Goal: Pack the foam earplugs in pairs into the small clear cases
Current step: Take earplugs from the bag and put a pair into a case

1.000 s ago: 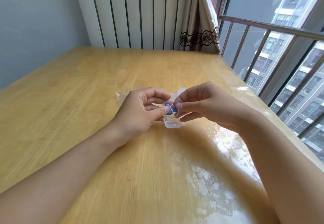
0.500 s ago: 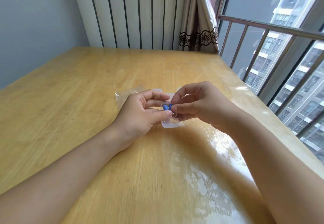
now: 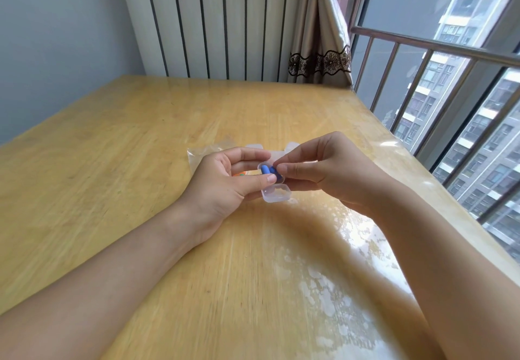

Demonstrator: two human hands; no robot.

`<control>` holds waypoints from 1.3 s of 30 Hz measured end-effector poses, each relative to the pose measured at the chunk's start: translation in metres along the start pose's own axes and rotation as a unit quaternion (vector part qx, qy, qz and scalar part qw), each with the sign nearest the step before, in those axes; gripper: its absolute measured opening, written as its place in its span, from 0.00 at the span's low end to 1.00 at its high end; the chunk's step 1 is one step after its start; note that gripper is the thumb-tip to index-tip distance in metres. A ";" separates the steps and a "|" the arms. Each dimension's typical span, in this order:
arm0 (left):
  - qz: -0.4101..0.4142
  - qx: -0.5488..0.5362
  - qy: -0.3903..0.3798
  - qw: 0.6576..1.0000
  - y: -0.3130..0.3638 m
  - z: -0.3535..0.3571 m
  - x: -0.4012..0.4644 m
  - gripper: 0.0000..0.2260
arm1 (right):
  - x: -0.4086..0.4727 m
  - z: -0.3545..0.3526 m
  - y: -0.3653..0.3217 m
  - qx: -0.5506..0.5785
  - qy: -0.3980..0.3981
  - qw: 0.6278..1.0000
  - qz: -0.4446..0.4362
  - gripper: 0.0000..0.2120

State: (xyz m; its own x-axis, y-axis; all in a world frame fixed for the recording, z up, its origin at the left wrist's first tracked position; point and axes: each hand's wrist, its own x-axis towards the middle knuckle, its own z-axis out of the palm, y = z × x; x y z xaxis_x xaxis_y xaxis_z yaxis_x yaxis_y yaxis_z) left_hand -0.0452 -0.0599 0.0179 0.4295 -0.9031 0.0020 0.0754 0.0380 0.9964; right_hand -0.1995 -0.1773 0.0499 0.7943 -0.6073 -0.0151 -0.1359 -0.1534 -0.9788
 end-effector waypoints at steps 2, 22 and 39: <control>-0.001 -0.005 0.011 1.000 -0.001 0.000 0.001 0.15 | 0.000 -0.002 -0.001 0.006 -0.012 1.000 0.003 0.06; -0.073 -0.085 0.005 0.994 0.001 -0.002 0.002 0.14 | -0.001 -0.002 -0.002 -0.238 -0.087 0.964 -0.085 0.39; -0.145 -0.140 -0.030 0.979 0.014 -0.010 0.001 0.16 | 0.007 0.002 0.010 -0.099 -0.032 0.988 -0.111 0.23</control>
State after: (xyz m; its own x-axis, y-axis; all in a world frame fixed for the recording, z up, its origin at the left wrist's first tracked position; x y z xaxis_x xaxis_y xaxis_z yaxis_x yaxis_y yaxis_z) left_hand -0.0347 -0.0557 0.0308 0.2995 -0.9166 -0.2648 0.4330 -0.1167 0.8938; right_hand -0.1940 -0.1816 0.0399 0.8521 -0.4923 0.1775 -0.0613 -0.4307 -0.9004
